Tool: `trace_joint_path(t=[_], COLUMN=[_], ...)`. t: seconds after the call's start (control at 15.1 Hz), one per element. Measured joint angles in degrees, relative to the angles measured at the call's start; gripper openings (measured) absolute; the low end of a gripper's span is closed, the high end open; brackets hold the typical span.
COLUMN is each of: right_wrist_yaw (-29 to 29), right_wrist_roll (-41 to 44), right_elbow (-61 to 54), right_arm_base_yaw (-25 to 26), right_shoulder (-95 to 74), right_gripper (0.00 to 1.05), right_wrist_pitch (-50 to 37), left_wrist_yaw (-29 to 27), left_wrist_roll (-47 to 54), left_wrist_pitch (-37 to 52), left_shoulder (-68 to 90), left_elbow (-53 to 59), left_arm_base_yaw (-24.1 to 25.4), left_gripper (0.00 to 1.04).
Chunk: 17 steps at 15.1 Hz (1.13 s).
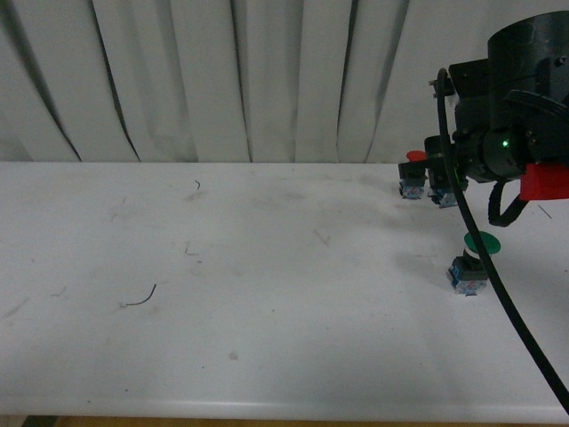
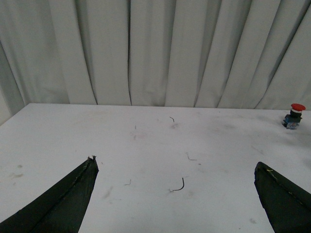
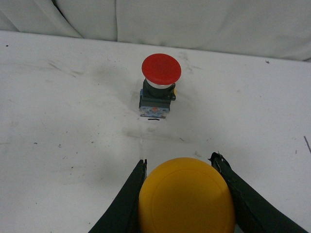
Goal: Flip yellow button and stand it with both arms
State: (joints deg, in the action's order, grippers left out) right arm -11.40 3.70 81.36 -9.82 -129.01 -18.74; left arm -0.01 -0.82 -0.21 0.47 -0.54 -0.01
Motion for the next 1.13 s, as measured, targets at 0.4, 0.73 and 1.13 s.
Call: trace_joint_path(t=[0.4,0.73,1.13], right_wrist_yaw=[-5.40,-6.45,-6.86], right_wrist_roll=[-7.54,-8.87,-9.99], right_elbow=[6.14,7.78,9.94], right_arm_base_yaw=[0.04,-0.35,-1.44], right_shoulder=[-5.66,-8.52,-10.93], right_gripper=[0.36,0.36,0.36], right_wrist_pitch=[2.38,3.96,5.57], left_wrist_yaw=[0.00,0.00,0.00], left_wrist_roll=[0.00,0.00,0.00], left_wrist_pitch=[0.00,0.00,0.00], left_shoulder=[0.00,0.00,0.00], left_elbow=[0.00,0.00,0.00], left_arm_base_yaw=[-0.02,0.00,-0.02], left_gripper=[0.98,0.98,0.98])
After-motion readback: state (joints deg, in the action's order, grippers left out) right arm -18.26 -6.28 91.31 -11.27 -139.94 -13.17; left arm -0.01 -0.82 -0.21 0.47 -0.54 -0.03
